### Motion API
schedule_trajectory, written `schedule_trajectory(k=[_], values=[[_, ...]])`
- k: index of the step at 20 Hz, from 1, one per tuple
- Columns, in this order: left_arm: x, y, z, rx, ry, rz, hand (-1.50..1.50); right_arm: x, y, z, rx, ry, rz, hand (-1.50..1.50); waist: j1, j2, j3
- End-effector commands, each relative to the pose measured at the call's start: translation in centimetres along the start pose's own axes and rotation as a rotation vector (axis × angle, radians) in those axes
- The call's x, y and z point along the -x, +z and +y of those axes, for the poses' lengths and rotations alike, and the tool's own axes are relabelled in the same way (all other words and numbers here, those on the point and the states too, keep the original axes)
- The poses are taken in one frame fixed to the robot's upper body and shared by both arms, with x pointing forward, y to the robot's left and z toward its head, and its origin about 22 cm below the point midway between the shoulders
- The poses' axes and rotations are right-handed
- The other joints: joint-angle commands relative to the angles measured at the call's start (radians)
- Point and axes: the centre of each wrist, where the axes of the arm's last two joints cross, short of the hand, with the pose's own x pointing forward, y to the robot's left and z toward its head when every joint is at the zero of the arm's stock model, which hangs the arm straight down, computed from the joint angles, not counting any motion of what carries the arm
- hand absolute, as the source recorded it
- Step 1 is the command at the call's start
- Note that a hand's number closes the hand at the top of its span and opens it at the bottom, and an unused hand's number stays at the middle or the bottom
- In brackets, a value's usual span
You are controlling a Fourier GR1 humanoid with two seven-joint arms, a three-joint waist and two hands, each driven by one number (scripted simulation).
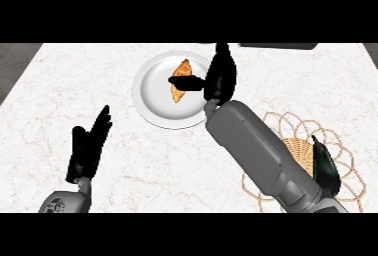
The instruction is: Pick the croissant from the placemat and place it in the plate
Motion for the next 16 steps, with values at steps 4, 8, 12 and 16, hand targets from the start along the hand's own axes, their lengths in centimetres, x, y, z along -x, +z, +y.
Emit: schedule_trajectory(k=[4,8,12,16], values=[[-0.2,0.3,0.4,0.002,0.004,0.000,0.00,2.0,1.0,0.5,-0.005,-0.133,-0.038,-1.50,-0.013,0.000,-0.001],[-0.5,1.0,-0.5,-0.001,0.003,0.003,0.00,3.0,2.0,1.4,-0.018,-0.121,-0.085,-1.50,-0.009,0.000,0.000],[0.4,0.1,0.5,-0.024,0.018,0.014,0.00,2.8,2.1,2.1,-0.034,-0.115,-0.095,-1.50,-0.015,-0.001,-0.001],[-1.7,-0.4,-0.4,-0.015,0.011,0.000,0.00,4.2,1.8,2.4,-0.005,-0.069,-0.056,-1.50,-0.014,-0.001,-0.001]])
